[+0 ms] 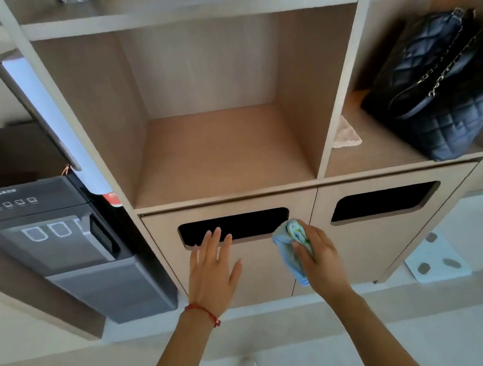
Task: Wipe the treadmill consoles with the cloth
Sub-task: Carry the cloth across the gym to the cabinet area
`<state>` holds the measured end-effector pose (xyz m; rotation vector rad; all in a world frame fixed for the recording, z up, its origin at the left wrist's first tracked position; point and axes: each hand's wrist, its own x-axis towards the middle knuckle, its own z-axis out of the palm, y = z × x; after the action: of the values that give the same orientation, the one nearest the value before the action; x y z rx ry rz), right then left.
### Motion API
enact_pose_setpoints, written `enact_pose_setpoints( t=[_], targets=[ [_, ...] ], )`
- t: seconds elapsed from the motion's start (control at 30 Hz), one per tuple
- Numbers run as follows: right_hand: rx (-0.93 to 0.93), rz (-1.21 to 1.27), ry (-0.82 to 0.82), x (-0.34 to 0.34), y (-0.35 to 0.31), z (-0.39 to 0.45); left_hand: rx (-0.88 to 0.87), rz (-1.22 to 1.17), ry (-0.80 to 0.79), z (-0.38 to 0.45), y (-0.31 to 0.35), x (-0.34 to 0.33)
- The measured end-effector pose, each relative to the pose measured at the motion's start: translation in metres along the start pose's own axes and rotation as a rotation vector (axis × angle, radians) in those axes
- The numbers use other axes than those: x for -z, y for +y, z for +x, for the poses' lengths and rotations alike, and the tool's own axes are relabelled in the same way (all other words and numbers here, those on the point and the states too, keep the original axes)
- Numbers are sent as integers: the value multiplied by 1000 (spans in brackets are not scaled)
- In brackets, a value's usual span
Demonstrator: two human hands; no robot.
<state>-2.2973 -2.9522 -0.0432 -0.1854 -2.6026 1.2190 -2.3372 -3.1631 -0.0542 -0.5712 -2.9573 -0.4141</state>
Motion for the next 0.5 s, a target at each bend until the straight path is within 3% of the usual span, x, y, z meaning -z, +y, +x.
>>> enact_pose_setpoints(
  t=[0.2, 0.5],
  targets=[
    [9, -21, 39, -18, -14, 91, -42, -16, 2, 97, -35, 5],
    [-5, -149, 27, -36, -10, 184, -15, -74, -26, 174, -57, -8]
  ],
)
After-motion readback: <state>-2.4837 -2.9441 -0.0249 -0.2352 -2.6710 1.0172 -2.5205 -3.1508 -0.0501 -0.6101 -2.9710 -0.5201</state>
